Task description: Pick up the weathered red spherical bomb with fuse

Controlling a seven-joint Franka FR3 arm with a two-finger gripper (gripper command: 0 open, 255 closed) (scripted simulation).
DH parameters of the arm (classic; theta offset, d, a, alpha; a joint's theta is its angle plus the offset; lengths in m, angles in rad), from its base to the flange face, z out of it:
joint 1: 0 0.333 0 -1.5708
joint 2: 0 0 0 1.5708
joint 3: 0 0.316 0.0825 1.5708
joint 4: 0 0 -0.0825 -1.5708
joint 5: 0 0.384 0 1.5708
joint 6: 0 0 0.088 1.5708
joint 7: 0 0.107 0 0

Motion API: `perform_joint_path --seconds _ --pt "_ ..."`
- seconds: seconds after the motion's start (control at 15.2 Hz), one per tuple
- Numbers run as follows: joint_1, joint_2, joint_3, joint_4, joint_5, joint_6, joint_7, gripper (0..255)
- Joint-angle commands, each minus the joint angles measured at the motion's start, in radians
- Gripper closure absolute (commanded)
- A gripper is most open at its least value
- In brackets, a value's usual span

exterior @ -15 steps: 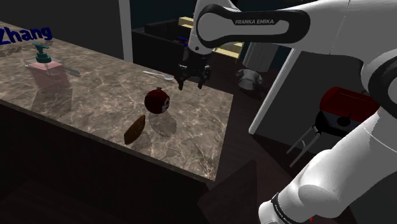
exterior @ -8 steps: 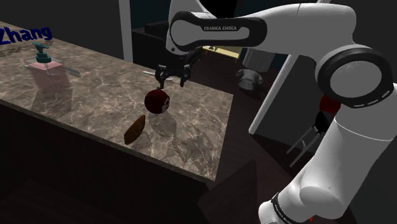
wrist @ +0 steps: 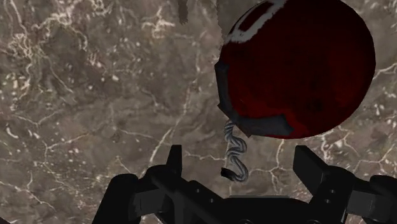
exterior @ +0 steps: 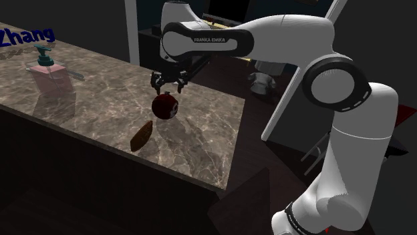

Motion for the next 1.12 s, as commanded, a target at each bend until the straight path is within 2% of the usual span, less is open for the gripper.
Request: perform_joint_path --seconds 0.0,0.26,0.33,0.92,1.06 --pt "-0.001 0.001 -0.001 -0.025 -0.001 0.027 0.002 0" --pt "-0.002 0.006 -0.002 -0.053 -0.003 0.059 0.004 0" --pt "-0.001 0.008 -0.002 -0.051 -0.004 0.059 0.005 255" --pt "-0.002 0.006 -0.002 -0.053 -0.003 0.059 0.004 255" --pt "-0.002 0.002 -0.001 -0.032 -0.002 0.034 0.002 255"
